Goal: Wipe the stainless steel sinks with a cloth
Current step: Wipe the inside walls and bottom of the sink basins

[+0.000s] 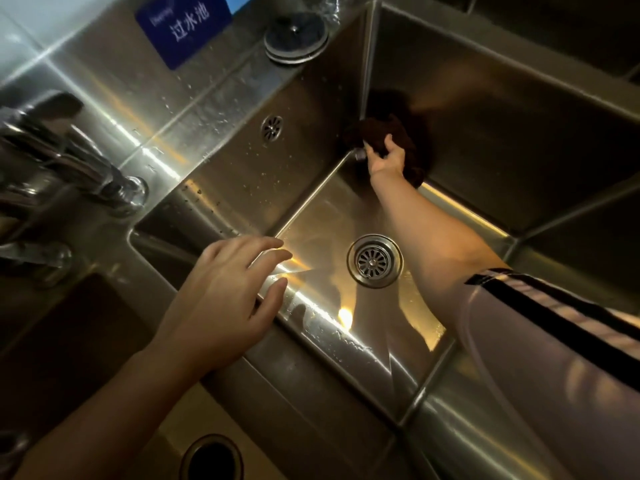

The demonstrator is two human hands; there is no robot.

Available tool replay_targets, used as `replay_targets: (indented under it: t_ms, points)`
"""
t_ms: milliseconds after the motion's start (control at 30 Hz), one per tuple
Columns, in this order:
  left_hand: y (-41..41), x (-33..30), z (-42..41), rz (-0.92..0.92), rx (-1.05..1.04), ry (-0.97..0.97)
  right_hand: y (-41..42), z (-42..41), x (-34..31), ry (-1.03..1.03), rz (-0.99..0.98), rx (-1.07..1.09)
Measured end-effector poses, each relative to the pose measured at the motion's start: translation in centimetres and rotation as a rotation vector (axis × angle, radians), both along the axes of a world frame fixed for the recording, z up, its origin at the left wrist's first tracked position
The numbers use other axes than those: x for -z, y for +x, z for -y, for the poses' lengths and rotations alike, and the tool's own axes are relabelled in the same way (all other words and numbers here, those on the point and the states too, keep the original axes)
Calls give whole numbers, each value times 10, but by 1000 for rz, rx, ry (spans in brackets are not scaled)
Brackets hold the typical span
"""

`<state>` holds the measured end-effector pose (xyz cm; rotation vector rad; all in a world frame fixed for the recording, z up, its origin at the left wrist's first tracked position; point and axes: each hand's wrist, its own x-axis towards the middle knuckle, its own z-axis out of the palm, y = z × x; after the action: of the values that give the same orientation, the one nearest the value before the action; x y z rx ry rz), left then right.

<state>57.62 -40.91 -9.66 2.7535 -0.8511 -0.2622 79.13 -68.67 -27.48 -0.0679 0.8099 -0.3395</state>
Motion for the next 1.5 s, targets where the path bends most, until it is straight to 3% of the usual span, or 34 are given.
replay_targets:
  t_ms: [500, 767, 1100, 1267, 1500]
  points:
    - [-4, -8, 4, -69, -19, 60, -1, 8, -149, 133, 264, -19]
    - [-3, -2, 1, -54, 4, 25, 12, -3, -99, -1, 144, -123]
    - [0, 1, -1, -32, -2, -4, 11, -14, -15, -94, -242, -108]
    - [0, 0, 0, -28, 4, 4, 12, -6, -31, -7, -138, -111]
    - [-1, -2, 1, -19, 5, 10, -7, 11, -117, 73, 111, -108]
